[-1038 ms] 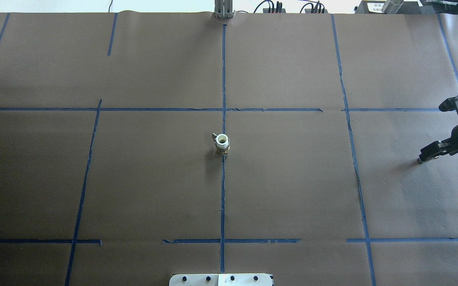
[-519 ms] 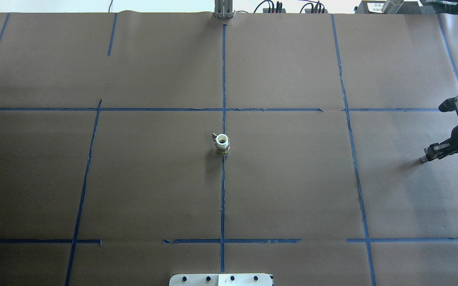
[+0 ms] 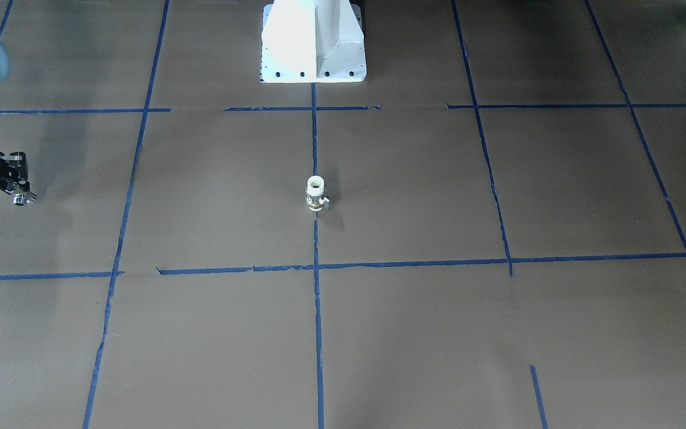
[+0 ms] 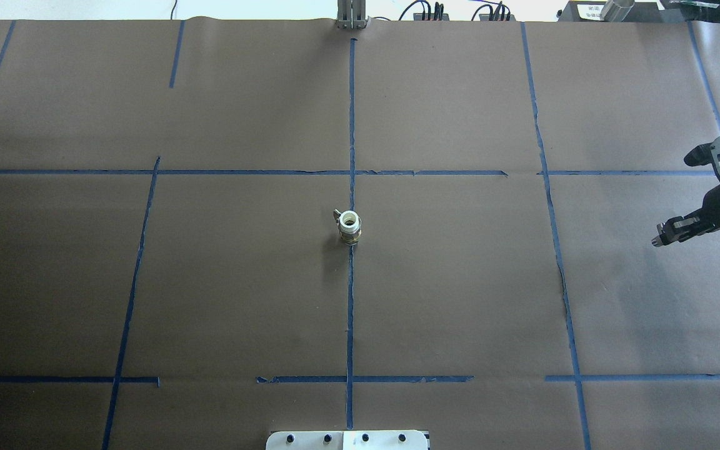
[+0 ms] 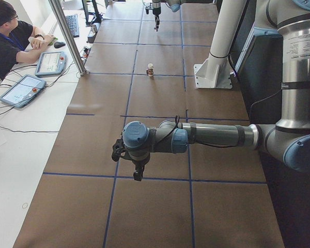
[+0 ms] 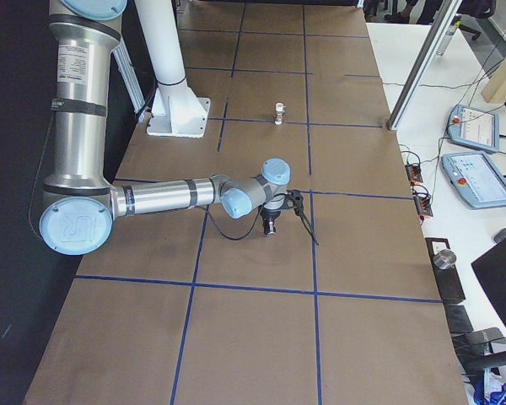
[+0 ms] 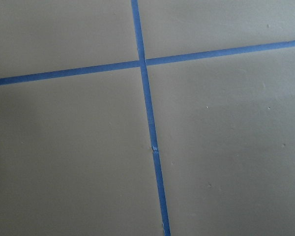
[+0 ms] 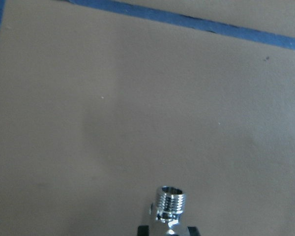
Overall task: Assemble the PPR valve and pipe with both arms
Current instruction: 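Carry the chrome valve with the right gripper above the pipe piece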
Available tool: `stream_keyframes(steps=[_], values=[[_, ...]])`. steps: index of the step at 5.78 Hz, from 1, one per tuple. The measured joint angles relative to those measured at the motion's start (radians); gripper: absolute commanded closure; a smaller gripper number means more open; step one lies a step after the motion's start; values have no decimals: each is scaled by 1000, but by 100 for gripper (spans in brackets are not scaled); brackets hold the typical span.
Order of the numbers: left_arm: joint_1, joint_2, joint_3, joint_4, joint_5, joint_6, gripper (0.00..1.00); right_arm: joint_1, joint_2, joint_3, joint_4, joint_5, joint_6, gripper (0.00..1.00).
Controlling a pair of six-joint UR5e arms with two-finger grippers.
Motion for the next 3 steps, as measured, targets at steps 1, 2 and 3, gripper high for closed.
stream_keyframes(steps=[1, 2, 3], values=[[0, 0, -1, 0, 2, -1, 0, -1, 52, 20, -33, 2, 56, 100], [0, 3, -2, 0, 8, -12, 0, -8, 156, 27, -116, 1, 164, 100], [0, 6, -2, 2, 30, -29, 0, -35, 275, 30, -200, -5, 309, 100]])
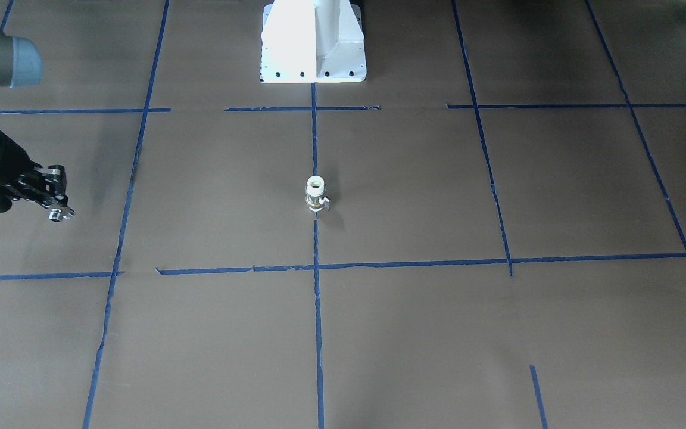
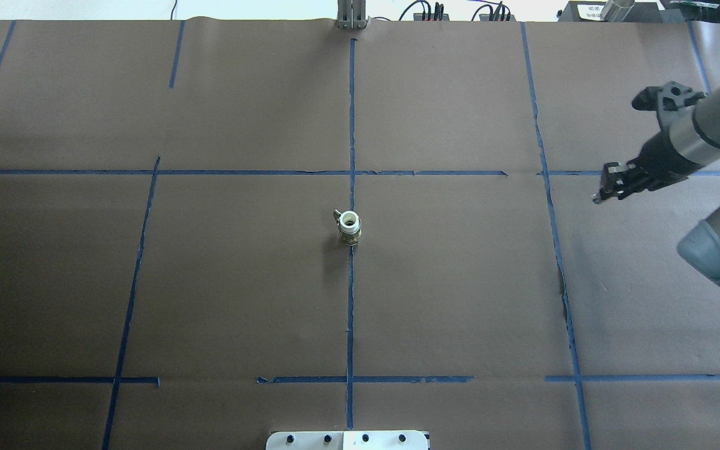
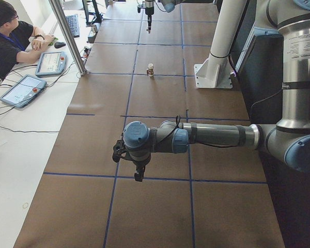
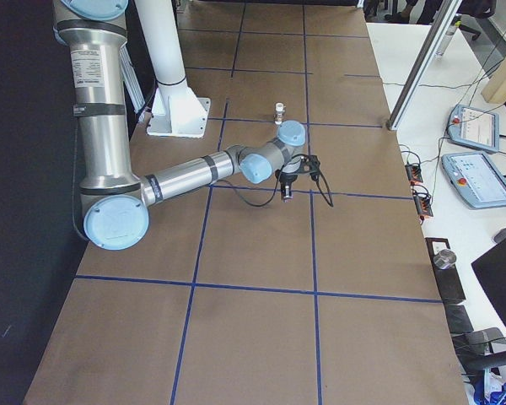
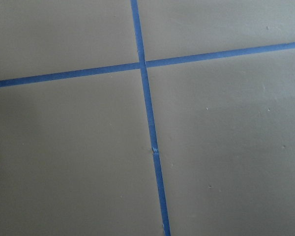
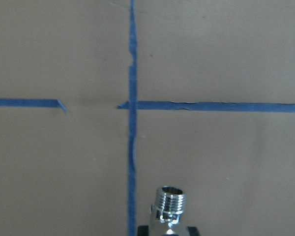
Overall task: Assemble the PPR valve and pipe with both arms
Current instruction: 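Carry the chrome valve with the right gripper above the pipe piece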
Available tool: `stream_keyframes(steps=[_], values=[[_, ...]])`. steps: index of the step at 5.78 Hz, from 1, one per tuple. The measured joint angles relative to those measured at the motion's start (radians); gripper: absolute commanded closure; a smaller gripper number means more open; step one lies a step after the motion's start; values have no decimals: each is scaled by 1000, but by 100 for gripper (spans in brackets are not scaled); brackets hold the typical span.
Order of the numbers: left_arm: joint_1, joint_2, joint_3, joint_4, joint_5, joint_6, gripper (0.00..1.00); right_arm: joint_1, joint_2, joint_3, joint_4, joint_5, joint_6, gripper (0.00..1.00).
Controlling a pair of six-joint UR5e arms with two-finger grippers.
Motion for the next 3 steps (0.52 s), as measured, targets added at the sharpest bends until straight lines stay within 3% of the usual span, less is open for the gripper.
stream_keyframes(steps=[3], values=[[0, -1, -2, 0, 40, -17, 0, -176, 330, 0, -188, -113, 573, 100]])
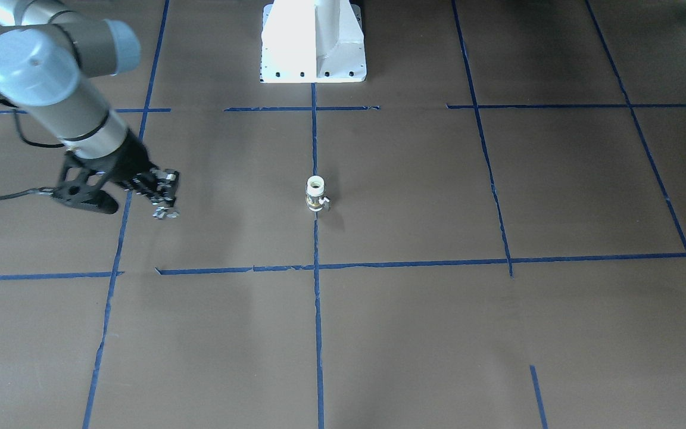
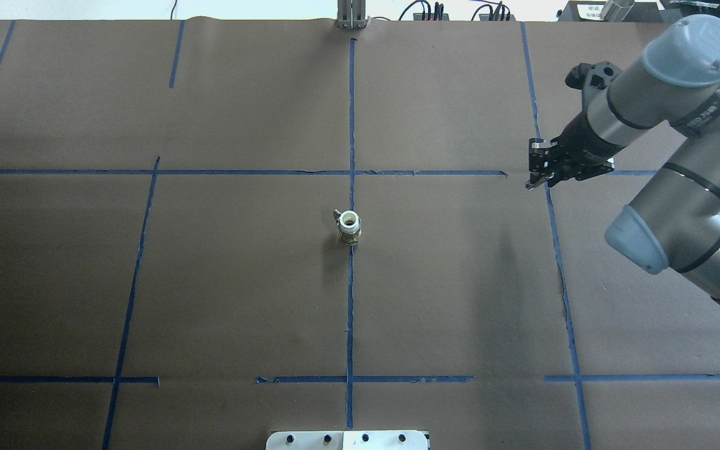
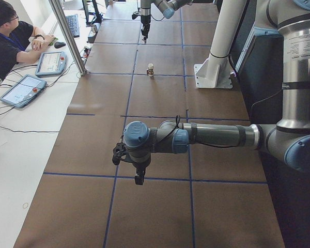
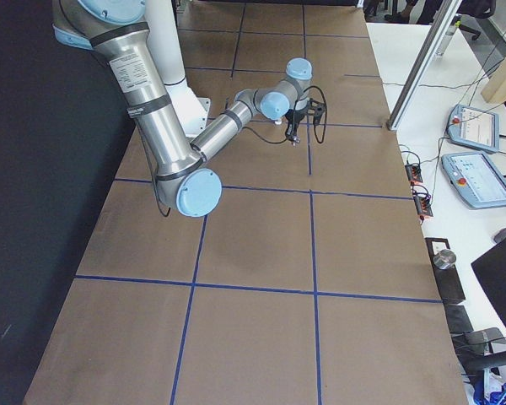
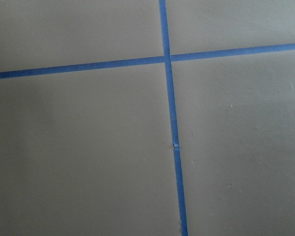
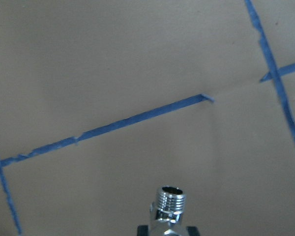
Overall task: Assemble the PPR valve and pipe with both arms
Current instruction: 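Carry the chrome valve with the right gripper above the pipe piece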
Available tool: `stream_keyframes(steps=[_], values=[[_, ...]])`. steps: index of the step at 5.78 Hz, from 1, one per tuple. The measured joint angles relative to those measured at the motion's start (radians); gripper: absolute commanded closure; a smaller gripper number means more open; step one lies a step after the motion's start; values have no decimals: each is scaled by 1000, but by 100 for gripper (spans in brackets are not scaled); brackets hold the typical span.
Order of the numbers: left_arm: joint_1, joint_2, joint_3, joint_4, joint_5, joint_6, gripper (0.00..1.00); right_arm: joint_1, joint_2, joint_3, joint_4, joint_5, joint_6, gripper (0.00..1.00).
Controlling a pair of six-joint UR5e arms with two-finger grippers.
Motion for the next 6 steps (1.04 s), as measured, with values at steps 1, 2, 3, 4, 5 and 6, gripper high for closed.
stream_keyframes(steps=[1, 2, 3, 4, 5, 6], values=[[-1, -1, -4, 0, -1, -1, 0, -58, 107, -1, -93, -61, 161, 100], [-1, -3, -5, 0, -2, -2, 0, -119, 183, -4, -157, -125, 275, 100], [-1, -4, -5, 1, -2, -2, 0, -174, 227, -14, -180, -179, 367, 100], [-1, -4, -8, 1, -4, -11, 0, -218, 259, -33, -186, -219, 452, 100], [-1, -4, -10, 0, -5, -25, 0, -249, 282, -50, -188, -246, 517, 100], [-1, -4, -11, 0, -5, -29, 0, -265, 310, -82, -189, -260, 549, 100]])
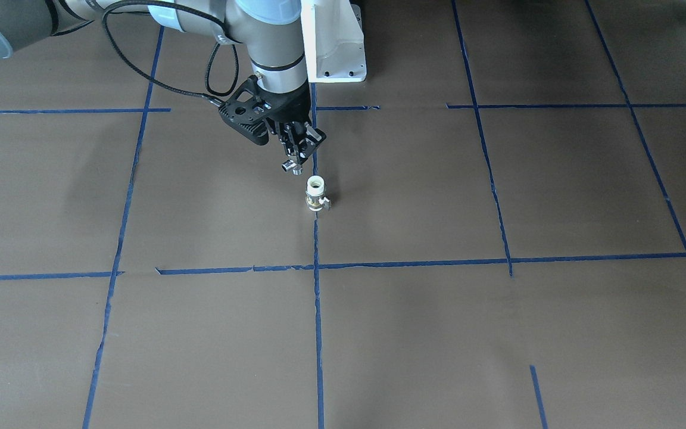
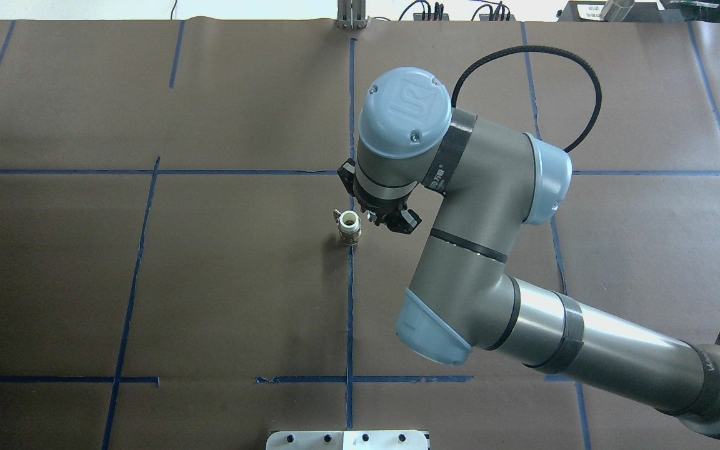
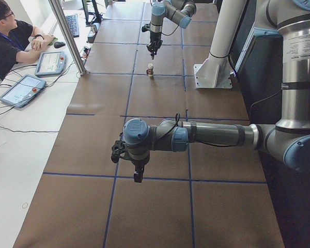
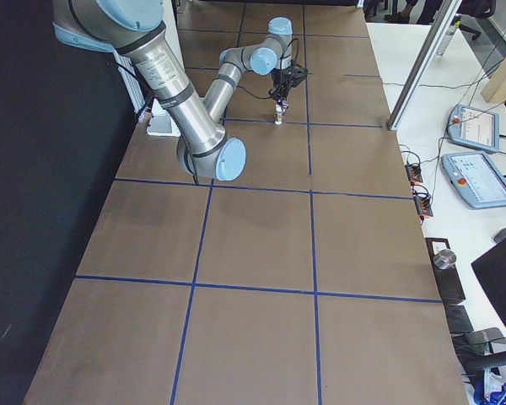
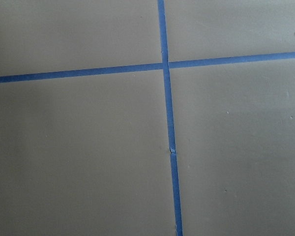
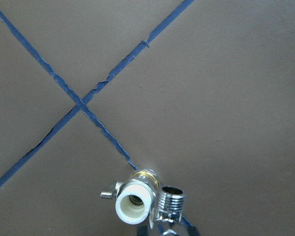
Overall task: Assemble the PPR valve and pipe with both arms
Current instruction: 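Press the chrome valve down onto the pipe piece's top with the right gripper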
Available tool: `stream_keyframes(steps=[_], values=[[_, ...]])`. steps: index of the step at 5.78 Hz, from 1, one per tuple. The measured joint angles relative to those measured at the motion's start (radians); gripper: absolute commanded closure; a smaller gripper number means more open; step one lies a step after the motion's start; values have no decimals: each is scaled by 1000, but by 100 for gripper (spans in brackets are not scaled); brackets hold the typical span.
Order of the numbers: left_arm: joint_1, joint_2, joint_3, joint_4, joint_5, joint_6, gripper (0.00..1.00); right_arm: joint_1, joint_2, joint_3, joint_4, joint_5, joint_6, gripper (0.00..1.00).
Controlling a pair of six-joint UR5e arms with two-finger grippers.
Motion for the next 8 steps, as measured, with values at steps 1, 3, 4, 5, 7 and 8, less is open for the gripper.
stream_keyframes(steps=[1, 3, 4, 5, 7, 8], values=[[0, 0, 0, 0, 0, -1, 0, -5, 34, -48, 0, -14, 11, 100], [0, 0, -1, 0, 0, -1, 0, -7, 60, -87, 0, -26, 14, 100], [0, 0, -1, -1, 0, 0, 0, -7, 64, -91, 1, -27, 14, 100], [0, 0, -1, -1, 0, -1, 0, -7, 73, -101, 1, -28, 13, 100], [0, 0, -2, -1, 0, -1, 0, -8, 82, -123, 2, -29, 9, 100], [0, 0, -2, 0, 0, -1, 0, -12, 81, -126, 2, -29, 9, 100]])
